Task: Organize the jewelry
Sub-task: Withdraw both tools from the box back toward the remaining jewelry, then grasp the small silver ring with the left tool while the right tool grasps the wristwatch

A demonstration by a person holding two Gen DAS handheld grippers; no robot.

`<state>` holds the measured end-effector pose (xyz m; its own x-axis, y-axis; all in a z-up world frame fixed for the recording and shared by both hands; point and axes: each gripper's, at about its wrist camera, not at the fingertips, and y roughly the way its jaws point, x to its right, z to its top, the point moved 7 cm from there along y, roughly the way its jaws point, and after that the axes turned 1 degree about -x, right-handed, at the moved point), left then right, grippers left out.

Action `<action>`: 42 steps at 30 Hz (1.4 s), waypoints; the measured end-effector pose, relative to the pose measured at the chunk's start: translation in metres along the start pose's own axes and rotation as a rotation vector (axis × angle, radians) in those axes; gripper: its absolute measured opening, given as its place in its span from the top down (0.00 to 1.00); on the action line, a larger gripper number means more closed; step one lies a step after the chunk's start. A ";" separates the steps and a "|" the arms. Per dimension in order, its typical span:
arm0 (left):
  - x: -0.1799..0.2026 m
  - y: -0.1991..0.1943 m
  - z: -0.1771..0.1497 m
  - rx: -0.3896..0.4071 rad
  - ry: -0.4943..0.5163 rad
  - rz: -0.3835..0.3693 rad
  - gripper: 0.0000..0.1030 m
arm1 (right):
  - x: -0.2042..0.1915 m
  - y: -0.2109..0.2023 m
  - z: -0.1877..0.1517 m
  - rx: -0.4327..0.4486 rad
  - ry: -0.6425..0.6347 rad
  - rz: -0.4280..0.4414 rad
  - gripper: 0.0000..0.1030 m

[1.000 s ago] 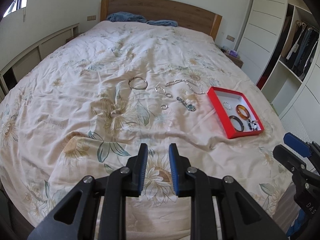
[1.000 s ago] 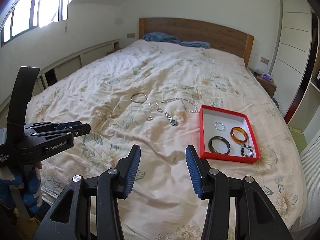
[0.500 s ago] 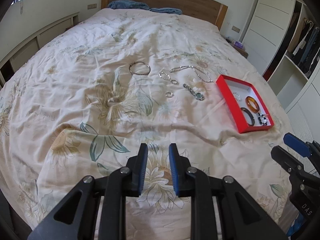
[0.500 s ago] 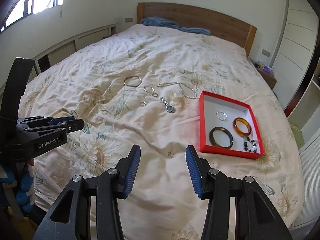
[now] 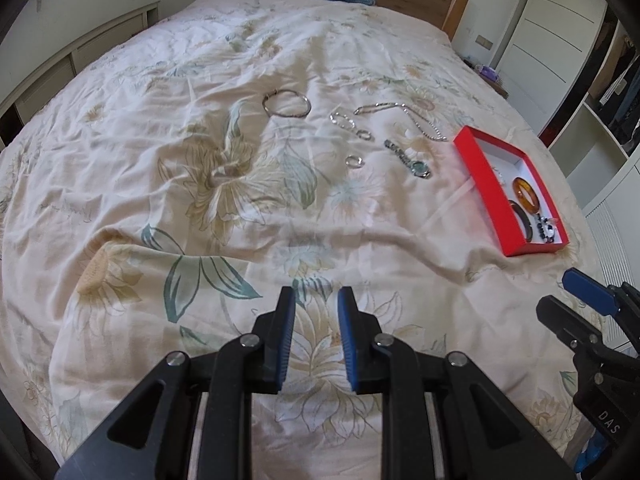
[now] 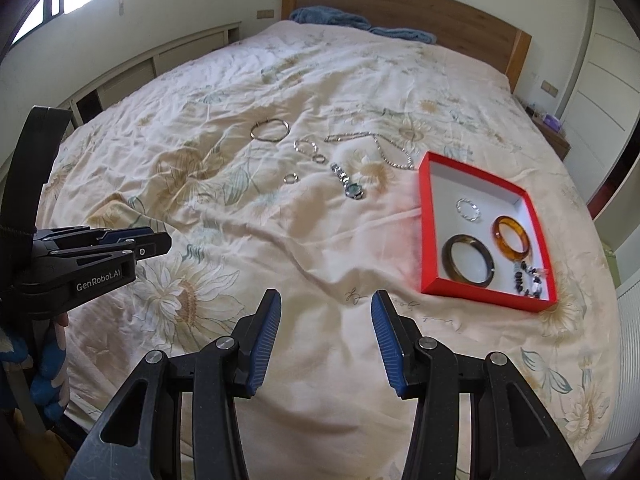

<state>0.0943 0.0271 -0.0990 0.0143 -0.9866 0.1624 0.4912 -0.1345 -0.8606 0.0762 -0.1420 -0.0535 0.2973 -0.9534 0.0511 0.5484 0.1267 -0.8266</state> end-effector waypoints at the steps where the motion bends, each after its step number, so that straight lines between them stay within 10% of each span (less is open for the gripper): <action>1: -0.001 0.004 0.000 -0.005 -0.001 0.000 0.80 | 0.000 0.004 0.000 -0.007 -0.001 0.005 0.55; 21: -0.004 0.066 0.030 -0.060 -0.009 -0.007 0.68 | 0.002 0.087 0.024 -0.117 -0.011 0.101 0.55; 42: 0.032 0.114 0.109 0.029 0.059 -0.120 0.68 | 0.057 0.136 0.109 -0.045 0.075 0.195 0.55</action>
<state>0.2462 -0.0102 -0.1392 -0.0968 -0.9675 0.2337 0.5112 -0.2498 -0.8224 0.2531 -0.1492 -0.1023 0.3341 -0.9301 -0.1528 0.4503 0.2999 -0.8410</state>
